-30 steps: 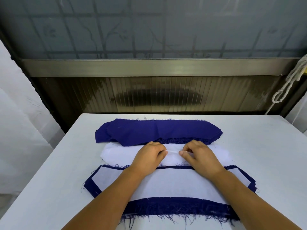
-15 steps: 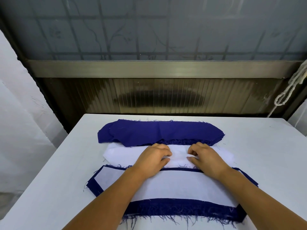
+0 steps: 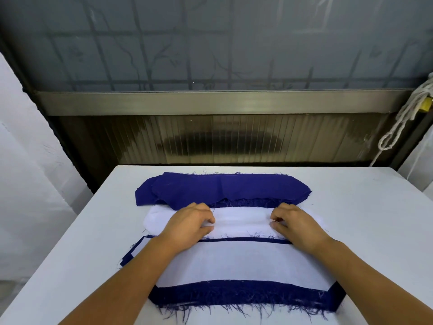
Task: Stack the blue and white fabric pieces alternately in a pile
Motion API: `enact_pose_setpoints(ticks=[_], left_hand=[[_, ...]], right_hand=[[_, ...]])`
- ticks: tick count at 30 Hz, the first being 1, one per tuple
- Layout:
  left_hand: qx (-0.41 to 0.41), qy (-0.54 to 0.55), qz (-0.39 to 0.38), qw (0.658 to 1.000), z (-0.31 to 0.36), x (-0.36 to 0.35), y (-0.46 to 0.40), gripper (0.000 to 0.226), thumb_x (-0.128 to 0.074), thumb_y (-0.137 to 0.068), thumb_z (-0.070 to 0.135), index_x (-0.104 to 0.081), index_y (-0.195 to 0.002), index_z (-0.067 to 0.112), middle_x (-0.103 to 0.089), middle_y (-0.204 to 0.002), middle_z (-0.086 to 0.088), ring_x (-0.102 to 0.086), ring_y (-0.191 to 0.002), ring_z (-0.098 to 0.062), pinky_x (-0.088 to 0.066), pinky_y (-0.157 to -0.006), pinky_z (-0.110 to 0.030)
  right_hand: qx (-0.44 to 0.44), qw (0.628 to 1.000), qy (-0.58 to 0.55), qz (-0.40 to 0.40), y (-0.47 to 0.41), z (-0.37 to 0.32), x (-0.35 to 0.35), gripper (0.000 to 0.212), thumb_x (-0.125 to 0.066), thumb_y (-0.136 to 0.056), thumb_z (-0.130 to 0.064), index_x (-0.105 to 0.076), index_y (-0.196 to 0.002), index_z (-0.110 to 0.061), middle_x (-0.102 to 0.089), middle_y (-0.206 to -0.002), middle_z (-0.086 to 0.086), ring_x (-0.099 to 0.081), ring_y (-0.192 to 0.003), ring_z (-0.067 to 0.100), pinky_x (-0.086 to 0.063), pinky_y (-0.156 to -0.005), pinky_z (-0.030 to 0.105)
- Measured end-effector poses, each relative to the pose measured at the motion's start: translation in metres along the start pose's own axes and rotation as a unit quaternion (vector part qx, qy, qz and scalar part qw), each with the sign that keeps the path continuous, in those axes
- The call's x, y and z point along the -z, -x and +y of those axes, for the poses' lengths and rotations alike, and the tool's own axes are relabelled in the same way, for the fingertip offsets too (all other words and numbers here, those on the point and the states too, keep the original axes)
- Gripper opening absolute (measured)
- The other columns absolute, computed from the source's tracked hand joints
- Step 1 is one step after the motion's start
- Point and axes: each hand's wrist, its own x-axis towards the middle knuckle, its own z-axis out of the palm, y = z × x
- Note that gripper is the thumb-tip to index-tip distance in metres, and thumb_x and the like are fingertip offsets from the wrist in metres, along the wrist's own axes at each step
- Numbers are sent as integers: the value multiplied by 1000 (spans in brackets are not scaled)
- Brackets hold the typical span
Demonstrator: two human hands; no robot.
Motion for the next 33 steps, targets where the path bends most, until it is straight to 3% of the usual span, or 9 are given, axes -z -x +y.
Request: enact_pose_setpoints(ticks=[3,8,12,17,21,23,26,30,33], left_hand=[[14,-8,-5,1000,-14,9,12,17,-63,-91,30,-69,-108,30,-55,-110,22,-47,-98,-1,-37,-81,-13],[66,-24,-23,997,-35,29,27,10,-60,-92,27,-68,-97,29,-56,-101,21,-53,-91,-3,-45,-76,-19],[89,-14,-28,996,-35,38,35,13,-58,-94,28,-70,-97,28,-60,-104,20,-57,-93,-4,-50,-83,-27],[116,58,65,989,-35,52,43,15,-61,-94,26,-72,-104,27,-61,-100,21,-58,-91,1,-47,-81,-16],[121,89,25,988,-35,63,49,16,-65,-92,26,-71,-105,33,-59,-93,28,-57,-87,9,-42,-70,-2],[129,97,-20,987,-33,69,50,18,-65,-91,26,-63,-98,43,-61,-92,29,-60,-88,5,-46,-70,-5],[132,92,-38,986,-30,74,48,18,-65,-91,25,-62,-88,42,-65,-90,21,-62,-87,-3,-53,-75,-15],[119,108,60,985,-21,78,54,23,-67,-90,22,-62,-86,44,-63,-89,27,-59,-91,5,-43,-71,-3],[89,125,131,979,-18,73,81,24,-73,-85,15,-68,-89,38,-62,-98,31,-57,-95,9,-40,-76,0]], right_hand=[[2,1000,0,-6,2,-1,3,9,-55,-96,-24,-59,-89,-22,-53,-93,-11,-48,-88,8,-40,-75,18],[-15,1000,-7,-2,8,0,7,8,-54,-95,-20,-60,-90,-19,-57,-94,-11,-52,-86,9,-45,-76,23],[-48,998,-40,5,16,-2,15,13,-51,-96,-17,-54,-85,-24,-60,-80,-10,-55,-73,10,-48,-70,27],[-26,992,-99,74,29,-5,35,10,-54,-97,-25,-62,-93,-31,-63,-93,-21,-59,-89,2,-45,-79,17],[-36,986,-163,-7,38,3,44,16,-57,-95,-28,-63,-83,-35,-66,-88,-15,-60,-81,4,-46,-73,15],[-60,980,-184,-40,38,5,44,15,-60,-93,-28,-62,-79,-33,-65,-84,-10,-58,-73,5,-45,-68,14],[-94,977,-185,-54,33,5,43,16,-62,-92,-31,-62,-76,-32,-65,-82,-9,-58,-75,0,-46,-69,16],[-80,987,-125,64,37,-5,49,8,-57,-95,-31,-61,-89,-34,-64,-85,-18,-61,-79,3,-49,-69,17],[23,982,-66,177,63,-13,44,8,-61,-92,-22,-64,-91,-29,-61,-94,-26,-59,-87,-2,-44,-70,12]])
